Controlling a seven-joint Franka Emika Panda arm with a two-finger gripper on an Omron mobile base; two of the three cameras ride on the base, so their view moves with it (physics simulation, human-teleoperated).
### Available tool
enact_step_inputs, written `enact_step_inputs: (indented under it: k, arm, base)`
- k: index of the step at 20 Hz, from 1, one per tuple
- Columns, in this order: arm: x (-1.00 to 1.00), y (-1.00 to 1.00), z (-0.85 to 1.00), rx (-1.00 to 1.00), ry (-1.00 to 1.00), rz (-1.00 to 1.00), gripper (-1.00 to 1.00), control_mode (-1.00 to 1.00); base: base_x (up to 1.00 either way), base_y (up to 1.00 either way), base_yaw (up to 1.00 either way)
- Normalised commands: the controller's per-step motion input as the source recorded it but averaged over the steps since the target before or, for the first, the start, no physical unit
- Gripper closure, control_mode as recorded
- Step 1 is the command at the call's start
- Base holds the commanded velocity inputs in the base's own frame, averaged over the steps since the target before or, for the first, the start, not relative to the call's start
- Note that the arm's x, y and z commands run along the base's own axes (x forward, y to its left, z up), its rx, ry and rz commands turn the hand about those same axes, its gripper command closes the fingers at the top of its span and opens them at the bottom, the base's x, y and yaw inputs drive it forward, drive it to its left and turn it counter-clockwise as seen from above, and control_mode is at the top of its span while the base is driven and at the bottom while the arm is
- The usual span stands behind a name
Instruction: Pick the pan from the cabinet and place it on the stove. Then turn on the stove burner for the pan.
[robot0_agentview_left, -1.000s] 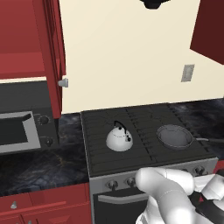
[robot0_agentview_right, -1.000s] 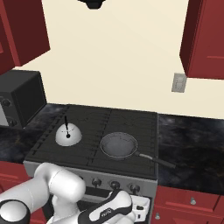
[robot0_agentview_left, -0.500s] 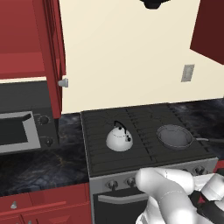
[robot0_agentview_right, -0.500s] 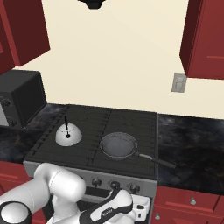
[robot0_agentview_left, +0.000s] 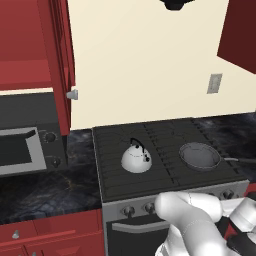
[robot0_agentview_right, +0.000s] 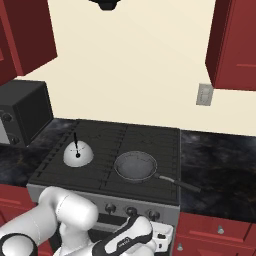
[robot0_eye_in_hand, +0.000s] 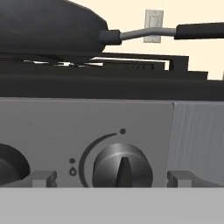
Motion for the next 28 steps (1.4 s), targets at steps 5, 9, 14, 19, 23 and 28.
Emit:
enact_step_inputs:
  k: [5, 9, 14, 19, 23, 28]
  arm:
    - [0.08, 0.0, 0.0, 0.0, -0.01, 0.0, -1.0, -1.0]
    - [0.03, 0.0, 0.0, 0.0, -0.01, 0.0, -1.0, -1.0]
    - [0.0, 0.0, 0.0, 0.0, -0.01, 0.0, -1.0, -1.0]
    - [0.01, -0.01, 0.0, 0.0, -0.02, 0.0, -1.0, -1.0]
    - [0.03, -0.04, 0.0, 0.0, -0.02, 0.0, -1.0, -1.0]
    - [0.06, -0.01, 0.0, 0.0, -0.02, 0.0, -1.0, -1.0]
  base:
    - [0.0, 0.0, 0.0]
    - [0.0, 0.0, 0.0]
    - [0.0, 0.0, 0.0]
    - [0.0, 0.0, 0.0]
    - [0.0, 0.0, 0.0]
    - [0.0, 0.0, 0.0]
